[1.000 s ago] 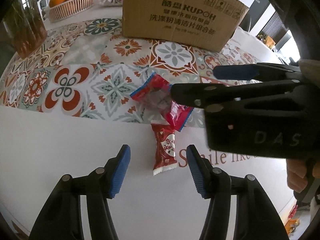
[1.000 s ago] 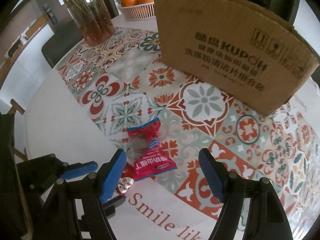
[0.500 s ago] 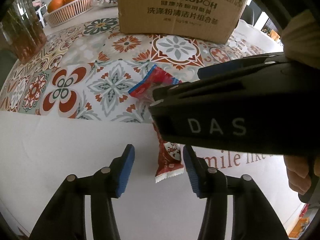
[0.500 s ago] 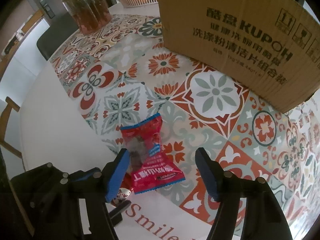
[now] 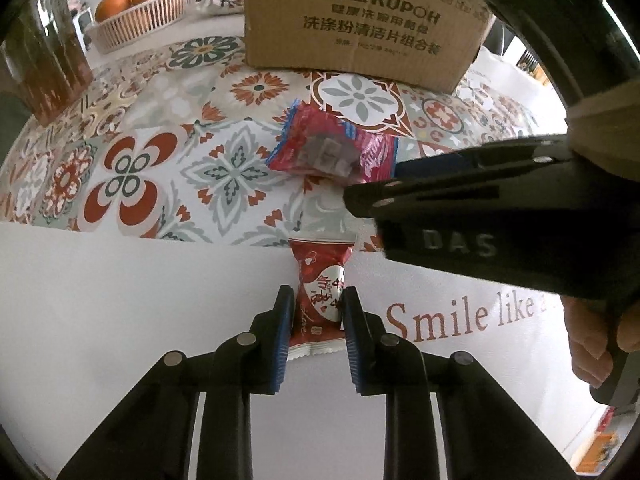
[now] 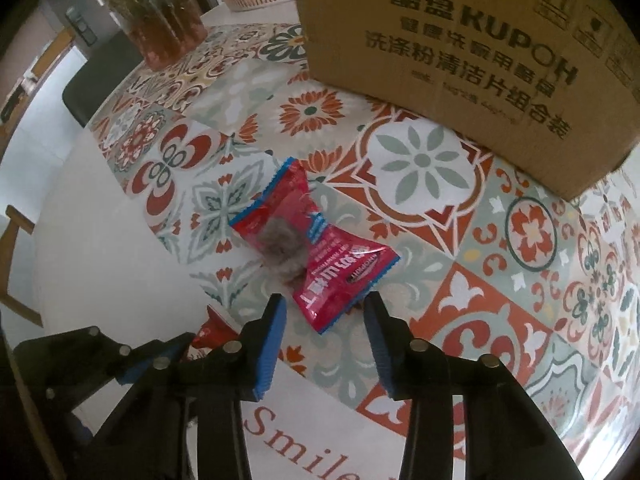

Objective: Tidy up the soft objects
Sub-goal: 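Grasp the red-blue candy packet with the right gripper while the left grasps the red candy packet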

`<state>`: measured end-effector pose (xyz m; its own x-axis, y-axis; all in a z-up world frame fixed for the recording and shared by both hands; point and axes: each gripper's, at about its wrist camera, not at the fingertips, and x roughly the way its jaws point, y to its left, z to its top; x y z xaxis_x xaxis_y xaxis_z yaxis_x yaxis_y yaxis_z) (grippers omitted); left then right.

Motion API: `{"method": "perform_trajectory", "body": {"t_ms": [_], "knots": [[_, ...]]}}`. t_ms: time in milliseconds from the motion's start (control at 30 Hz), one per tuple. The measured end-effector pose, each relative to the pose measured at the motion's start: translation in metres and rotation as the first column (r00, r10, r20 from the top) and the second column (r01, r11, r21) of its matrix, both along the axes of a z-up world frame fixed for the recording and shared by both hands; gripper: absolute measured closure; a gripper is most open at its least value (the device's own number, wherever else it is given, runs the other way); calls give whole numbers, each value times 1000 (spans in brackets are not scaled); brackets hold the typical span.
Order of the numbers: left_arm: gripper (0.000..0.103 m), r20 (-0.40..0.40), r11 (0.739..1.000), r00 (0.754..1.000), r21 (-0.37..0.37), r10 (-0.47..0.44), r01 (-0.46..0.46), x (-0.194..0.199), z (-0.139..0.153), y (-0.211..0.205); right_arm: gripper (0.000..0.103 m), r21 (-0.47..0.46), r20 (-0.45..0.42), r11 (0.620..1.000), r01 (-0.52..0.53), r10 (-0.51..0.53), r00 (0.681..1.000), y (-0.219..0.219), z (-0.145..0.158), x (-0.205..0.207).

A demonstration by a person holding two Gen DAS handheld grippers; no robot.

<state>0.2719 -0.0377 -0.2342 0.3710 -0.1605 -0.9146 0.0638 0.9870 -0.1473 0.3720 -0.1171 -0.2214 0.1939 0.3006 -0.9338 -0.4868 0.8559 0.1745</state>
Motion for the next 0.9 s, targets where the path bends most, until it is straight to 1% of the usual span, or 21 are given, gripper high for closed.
{"method": "perform_trajectory", "body": {"t_ms": [67, 167, 300, 400, 500, 600, 733, 900], "knots": [[79, -8, 999, 1000, -30, 14, -14, 1, 0, 4, 51, -4, -8, 1000, 16, -16, 1000, -4, 2, 0], [80, -13, 997, 999, -59, 40, -41, 2, 0, 12, 45, -56, 0, 998, 9, -9, 1000, -7, 6, 0], [81, -13, 994, 998, -93, 62, -63, 3, 1, 18, 35, -112, 29, 993, -45, 49, 998, -3, 14, -2], [81, 8, 993, 997, -90, 71, -70, 2, 7, 20, 31, -140, 58, 987, -79, 88, 994, 2, 21, -1], [81, 33, 992, 995, -83, 98, -95, 3, 14, 25, 29, -167, 74, 980, -109, 123, 990, 7, 27, 2], [81, 47, 988, 990, -85, 136, -131, 5, 21, 32, 28, -211, 93, 963, -165, 188, 978, 18, 31, 6], [81, 40, 983, 985, -86, 168, -164, 8, 22, 40, 28, -260, 92, 932, -254, 286, 954, 39, 28, 10], [81, 11, 975, 980, -97, 201, -199, 10, 18, 50, 28, -307, 75, 898, -317, 355, 932, 59, 17, 18]]}}
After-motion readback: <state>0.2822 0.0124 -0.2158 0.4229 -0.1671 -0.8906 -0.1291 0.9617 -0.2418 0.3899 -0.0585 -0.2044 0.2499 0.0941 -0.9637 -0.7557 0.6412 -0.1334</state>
